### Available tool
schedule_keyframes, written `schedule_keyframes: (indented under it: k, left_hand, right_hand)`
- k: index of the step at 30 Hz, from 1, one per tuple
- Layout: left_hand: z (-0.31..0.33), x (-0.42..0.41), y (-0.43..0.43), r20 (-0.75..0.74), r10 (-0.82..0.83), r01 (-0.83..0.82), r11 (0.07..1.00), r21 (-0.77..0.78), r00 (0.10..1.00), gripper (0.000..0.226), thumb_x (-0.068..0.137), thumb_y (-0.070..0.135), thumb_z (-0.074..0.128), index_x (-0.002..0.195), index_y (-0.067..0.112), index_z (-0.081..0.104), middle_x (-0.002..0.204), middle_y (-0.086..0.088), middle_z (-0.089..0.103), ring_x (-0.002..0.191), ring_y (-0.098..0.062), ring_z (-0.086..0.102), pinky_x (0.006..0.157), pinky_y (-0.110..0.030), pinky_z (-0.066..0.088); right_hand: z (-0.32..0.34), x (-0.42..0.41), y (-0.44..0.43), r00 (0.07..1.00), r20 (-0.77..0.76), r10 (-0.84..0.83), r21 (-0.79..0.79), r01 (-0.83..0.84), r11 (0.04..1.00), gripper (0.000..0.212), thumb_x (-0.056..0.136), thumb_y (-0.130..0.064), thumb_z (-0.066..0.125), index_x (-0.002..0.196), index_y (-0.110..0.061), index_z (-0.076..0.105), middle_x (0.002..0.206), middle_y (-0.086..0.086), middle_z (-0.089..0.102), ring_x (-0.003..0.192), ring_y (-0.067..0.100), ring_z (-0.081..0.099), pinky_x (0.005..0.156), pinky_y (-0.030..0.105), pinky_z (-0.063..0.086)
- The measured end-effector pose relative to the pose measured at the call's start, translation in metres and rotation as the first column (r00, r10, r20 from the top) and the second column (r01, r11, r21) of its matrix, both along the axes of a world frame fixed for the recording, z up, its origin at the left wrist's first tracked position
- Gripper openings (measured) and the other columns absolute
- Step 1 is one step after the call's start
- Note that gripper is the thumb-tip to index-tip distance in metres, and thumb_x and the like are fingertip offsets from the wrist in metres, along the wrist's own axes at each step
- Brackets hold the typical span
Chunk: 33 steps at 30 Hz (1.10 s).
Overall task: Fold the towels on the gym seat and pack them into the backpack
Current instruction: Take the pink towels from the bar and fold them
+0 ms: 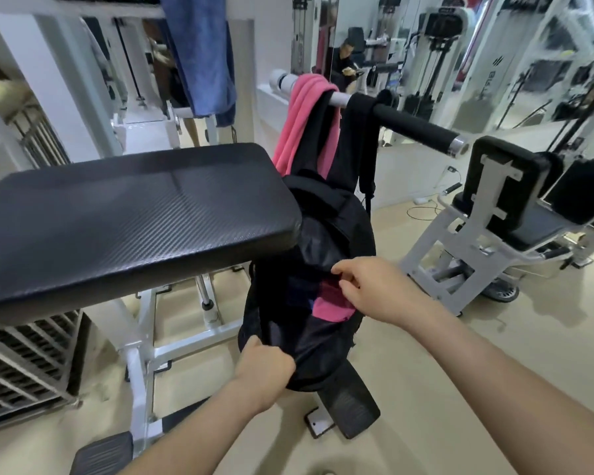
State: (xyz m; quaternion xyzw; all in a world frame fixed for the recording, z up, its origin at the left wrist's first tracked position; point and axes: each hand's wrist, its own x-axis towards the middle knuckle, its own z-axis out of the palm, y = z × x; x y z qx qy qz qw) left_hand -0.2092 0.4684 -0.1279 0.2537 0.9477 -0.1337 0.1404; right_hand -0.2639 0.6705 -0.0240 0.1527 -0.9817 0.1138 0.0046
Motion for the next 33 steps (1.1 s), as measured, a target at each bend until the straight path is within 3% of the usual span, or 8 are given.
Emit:
schedule_keyframes:
  k: [7,10,15,18,20,24,28,33]
  left_hand:
    - [0.027,-0.041,0.022,0.217,0.147,-0.197,0.953,0.231,0.965,0.021,0.081,0.006,0.044,0.086,0.016,0.061,0.089,-0.008,0.065,0.083,-0.032,0.058,0.069,-0.035,0.046]
    - [0.074,-0.067,0.048,0.095,0.083,-0.118,0.876,0.467,0.992,0.027,0.087,0.017,0.041,0.100,0.028,0.063,0.104,0.007,0.067,0.097,-0.018,0.059,0.084,-0.032,0.049]
    - [0.174,-0.129,0.080,-0.306,0.324,0.061,0.591,0.804,0.895,0.031,0.090,0.014,0.049,0.110,0.029,0.068,0.109,0.013,0.069,0.101,-0.008,0.060,0.089,-0.028,0.047]
    - [0.207,-0.191,0.086,-0.234,0.546,-0.014,0.412,0.911,0.805,0.037,0.088,0.010,0.049,0.116,0.027,0.067,0.113,0.011,0.067,0.105,-0.007,0.059,0.091,-0.023,0.044]
    - [0.219,-0.233,0.089,-0.144,0.615,-0.092,0.335,0.938,0.775,0.041,0.086,0.009,0.048,0.120,0.026,0.063,0.119,0.006,0.064,0.110,-0.013,0.058,0.094,-0.029,0.045]
    - [0.223,-0.294,0.086,-0.172,0.645,-0.229,0.488,0.842,0.745,0.043,0.083,0.009,0.050,0.124,0.017,0.062,0.123,-0.009,0.053,0.117,-0.029,0.050,0.102,-0.039,0.039]
    - [0.214,-0.328,0.086,-0.082,0.646,-0.397,0.559,0.728,0.759,0.035,0.077,0.009,0.055,0.111,0.011,0.063,0.119,-0.013,0.054,0.107,-0.037,0.054,0.091,-0.040,0.045]
    - [0.210,-0.315,0.083,0.228,0.679,-0.305,-0.006,0.952,0.698,0.034,0.076,0.013,0.064,0.110,0.018,0.068,0.103,0.001,0.071,0.092,-0.012,0.066,0.078,-0.020,0.051]
  right_hand:
    - [0.100,-0.035,0.017,0.942,-0.292,0.164,0.088,-0.145,0.986,0.030,0.095,-0.028,0.042,0.119,-0.027,0.059,0.098,-0.004,0.063,0.095,0.022,0.059,0.073,0.038,0.051]
    - [0.141,-0.060,0.024,0.903,-0.355,0.243,0.128,-0.211,0.969,0.030,0.095,-0.030,0.045,0.122,-0.028,0.058,0.104,-0.003,0.063,0.100,0.021,0.057,0.079,0.042,0.051]
    - [0.197,-0.116,0.039,0.869,-0.354,0.345,0.156,-0.309,0.938,0.030,0.093,-0.027,0.051,0.120,-0.024,0.061,0.108,-0.003,0.065,0.099,0.019,0.058,0.081,0.035,0.050]
    - [0.215,-0.164,0.042,0.905,-0.213,0.369,0.086,-0.359,0.929,0.030,0.092,-0.025,0.054,0.121,-0.024,0.060,0.112,-0.009,0.064,0.101,0.009,0.058,0.087,0.026,0.048]
    - [0.220,-0.199,0.039,0.914,-0.088,0.396,-0.008,-0.398,0.917,0.025,0.091,-0.022,0.056,0.116,-0.028,0.057,0.098,-0.022,0.058,0.085,-0.008,0.055,0.071,0.008,0.040]
    - [0.204,-0.257,0.020,0.924,-0.015,0.382,-0.110,-0.382,0.918,0.030,0.086,-0.008,0.057,0.111,-0.021,0.049,0.092,-0.015,0.053,0.091,0.009,0.056,0.066,0.008,0.038]
    - [0.184,-0.296,-0.002,0.936,-0.034,0.352,0.047,-0.350,0.936,0.071,0.084,-0.003,0.053,0.146,-0.020,0.023,0.133,0.005,0.045,0.123,0.028,0.047,0.090,0.039,0.047]
    - [0.168,-0.307,-0.018,0.881,-0.391,0.266,0.147,-0.225,0.963,0.029,0.091,-0.012,0.049,0.119,-0.020,0.054,0.113,0.007,0.052,0.104,0.030,0.057,0.069,0.033,0.038]
